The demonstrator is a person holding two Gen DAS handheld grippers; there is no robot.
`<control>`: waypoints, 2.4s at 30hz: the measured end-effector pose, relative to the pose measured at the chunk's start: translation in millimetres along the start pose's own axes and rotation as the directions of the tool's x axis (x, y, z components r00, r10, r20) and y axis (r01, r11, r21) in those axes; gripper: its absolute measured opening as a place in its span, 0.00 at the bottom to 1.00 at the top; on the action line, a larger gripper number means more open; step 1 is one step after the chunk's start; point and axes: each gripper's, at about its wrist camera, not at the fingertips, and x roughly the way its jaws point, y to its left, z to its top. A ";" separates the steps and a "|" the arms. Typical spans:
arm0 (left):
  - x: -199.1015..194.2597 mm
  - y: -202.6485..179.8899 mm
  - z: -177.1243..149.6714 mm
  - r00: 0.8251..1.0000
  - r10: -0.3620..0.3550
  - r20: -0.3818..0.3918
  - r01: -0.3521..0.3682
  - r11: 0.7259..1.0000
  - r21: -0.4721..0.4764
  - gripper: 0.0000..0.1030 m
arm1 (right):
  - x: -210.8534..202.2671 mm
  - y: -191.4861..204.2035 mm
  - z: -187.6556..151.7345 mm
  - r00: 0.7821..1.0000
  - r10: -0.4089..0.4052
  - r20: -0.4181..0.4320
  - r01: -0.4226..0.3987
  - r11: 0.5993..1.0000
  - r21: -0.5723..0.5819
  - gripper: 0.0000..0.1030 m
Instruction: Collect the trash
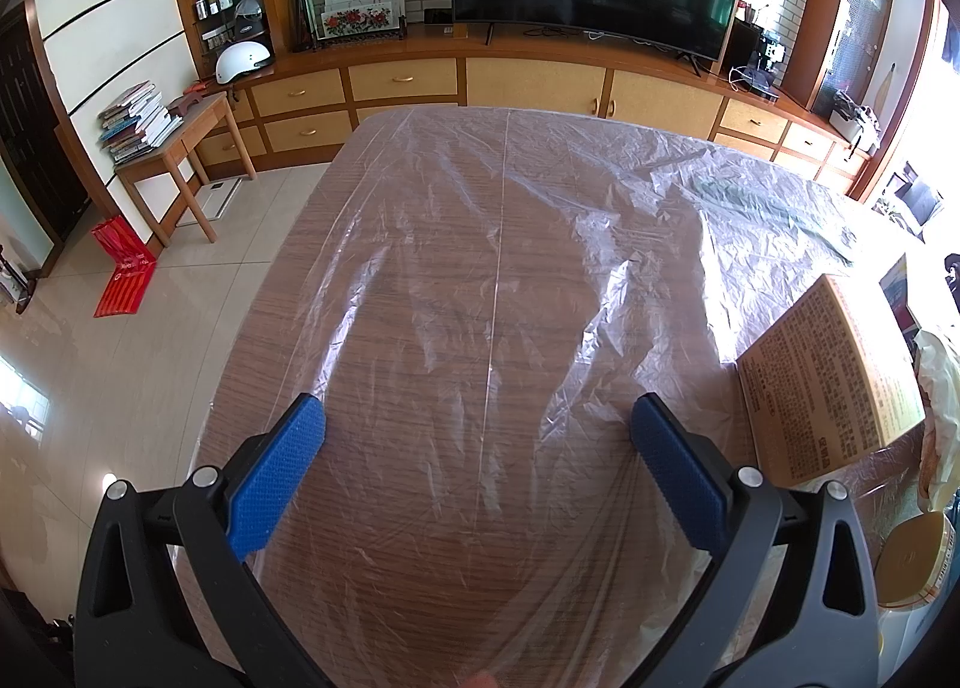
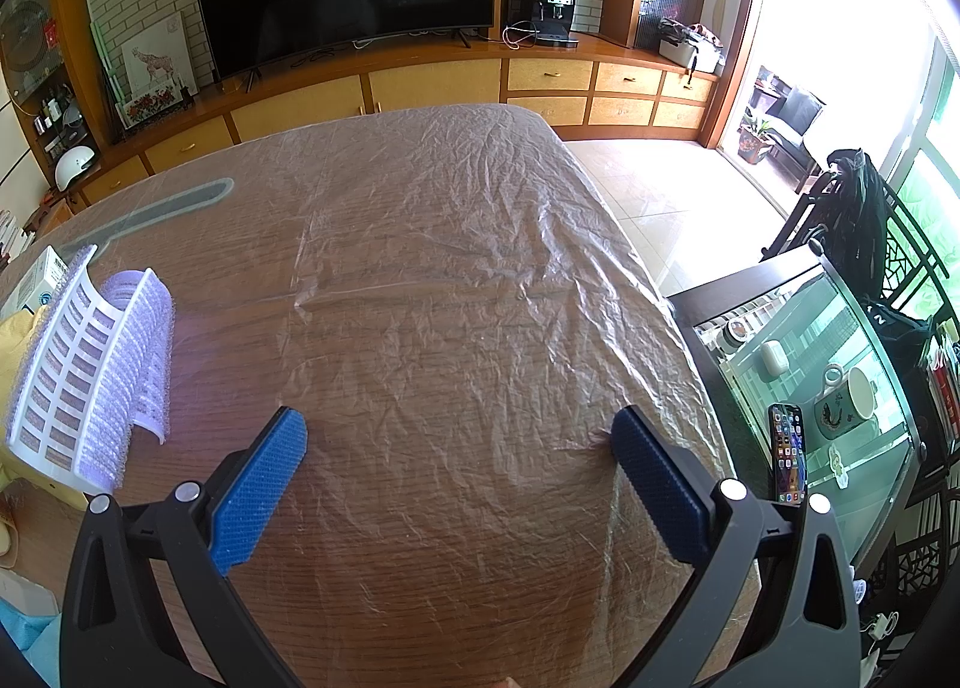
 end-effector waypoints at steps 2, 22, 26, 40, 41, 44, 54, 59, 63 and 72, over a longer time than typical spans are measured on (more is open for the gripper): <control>0.0 -0.3 0.2 1.000 0.000 0.000 0.000 1.000 0.000 0.99 | 0.0 -0.3 0.1 1.000 0.000 0.000 0.000 1.000 0.000 0.97; -86.1 -30.6 2.5 0.984 -0.154 0.091 0.142 0.981 0.131 0.99 | -93.1 -16.8 12.5 0.989 0.114 0.093 -0.118 0.992 0.039 0.96; -122.7 -56.8 -26.1 0.960 -0.276 0.043 0.257 0.934 0.246 0.99 | -127.0 13.7 -11.9 0.977 0.209 0.052 -0.207 0.978 -0.035 0.96; -146.2 -96.8 -118.6 0.922 -0.351 -0.162 0.386 0.836 0.389 0.99 | -134.3 73.3 -91.6 0.880 0.399 -0.258 -0.352 0.912 0.212 0.94; -148.5 -97.2 -122.4 0.925 -0.346 -0.155 0.379 0.838 0.392 0.99 | -129.7 70.1 -97.7 0.847 0.451 -0.280 -0.372 0.881 0.293 0.92; -148.4 -97.9 -121.9 0.927 -0.346 -0.144 0.374 0.837 0.400 0.99 | -114.5 68.5 -114.8 0.777 0.534 -0.334 -0.383 0.822 0.423 0.87; -149.3 -115.7 -127.7 0.931 -0.349 -0.103 0.354 0.802 0.482 0.99 | -75.9 58.9 -95.8 0.782 0.561 -0.272 -0.285 0.710 0.644 0.86; -148.9 -110.3 -130.3 0.930 -0.352 -0.102 0.354 0.791 0.499 0.99 | -76.1 75.9 -76.2 0.830 0.466 -0.306 -0.246 0.799 0.548 0.86; -145.5 -102.0 -127.9 0.929 -0.356 -0.105 0.360 0.797 0.485 0.99 | -68.4 88.4 -76.8 0.855 0.419 -0.305 -0.221 0.827 0.516 0.85; -143.3 -103.3 -134.8 0.910 -0.388 -0.149 0.400 0.723 0.564 0.99 | -71.2 79.5 -65.0 0.871 0.433 -0.234 -0.263 0.812 0.521 0.73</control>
